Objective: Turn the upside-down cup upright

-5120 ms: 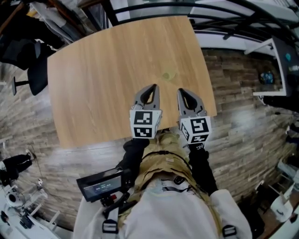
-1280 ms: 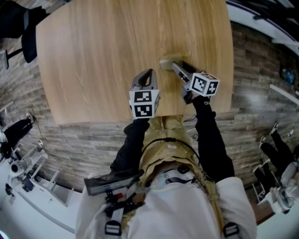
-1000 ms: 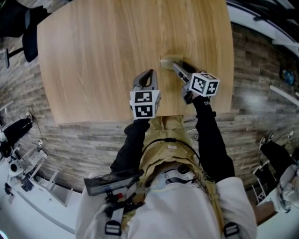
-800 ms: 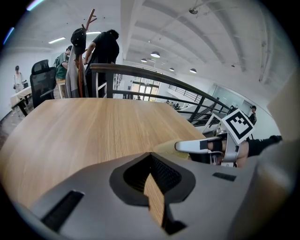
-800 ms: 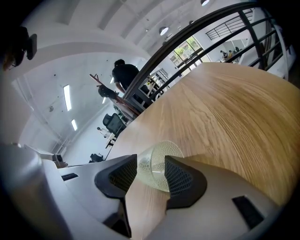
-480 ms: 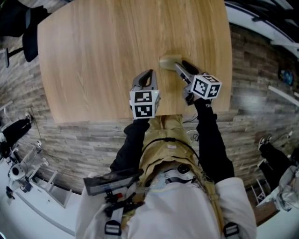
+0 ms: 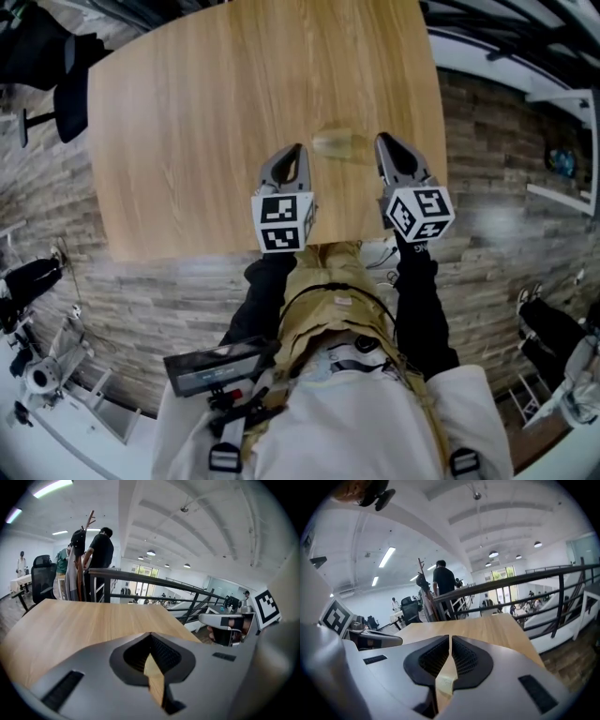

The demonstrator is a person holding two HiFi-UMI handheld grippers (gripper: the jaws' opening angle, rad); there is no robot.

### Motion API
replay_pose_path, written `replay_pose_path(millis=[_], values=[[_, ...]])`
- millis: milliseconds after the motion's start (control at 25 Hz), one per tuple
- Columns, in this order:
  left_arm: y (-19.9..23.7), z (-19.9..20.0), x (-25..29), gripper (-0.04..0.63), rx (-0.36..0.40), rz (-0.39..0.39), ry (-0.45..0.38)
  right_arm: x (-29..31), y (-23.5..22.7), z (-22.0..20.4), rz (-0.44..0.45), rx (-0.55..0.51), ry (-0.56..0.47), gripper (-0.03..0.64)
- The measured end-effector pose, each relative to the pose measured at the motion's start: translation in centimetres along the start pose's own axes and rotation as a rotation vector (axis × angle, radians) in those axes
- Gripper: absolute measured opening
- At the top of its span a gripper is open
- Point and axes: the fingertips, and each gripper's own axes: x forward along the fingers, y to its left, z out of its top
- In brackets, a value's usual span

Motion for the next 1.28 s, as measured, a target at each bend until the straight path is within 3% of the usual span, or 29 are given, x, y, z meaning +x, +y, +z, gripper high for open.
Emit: replay_pose_path(millis=[320, 600, 960, 1280], values=[[-3.1, 10.9, -5.6, 0.000, 0.045, -0.054, -0.264, -5.7, 4.0, 11.0, -0.081, -0.181, -0.228, 0.021], [-4.3, 19.3, -11.0, 0.000, 0.047, -0.090, -0.466, -9.0, 8.2, 18.5, -0.059, -0.271, -0.377, 0.021], [-6.3, 23.7, -14.3, 0.000, 0.114, -0.094, -0.529, -11.7, 11.5, 24.5, -0.056, -0.339, -0.466, 0.021], [-7.4, 25.7, -15.6, 0.000, 0.168, -0.100, -0.575, -12.0, 13.2, 26.0, -0.064, -0.364, -0.484, 0.021]])
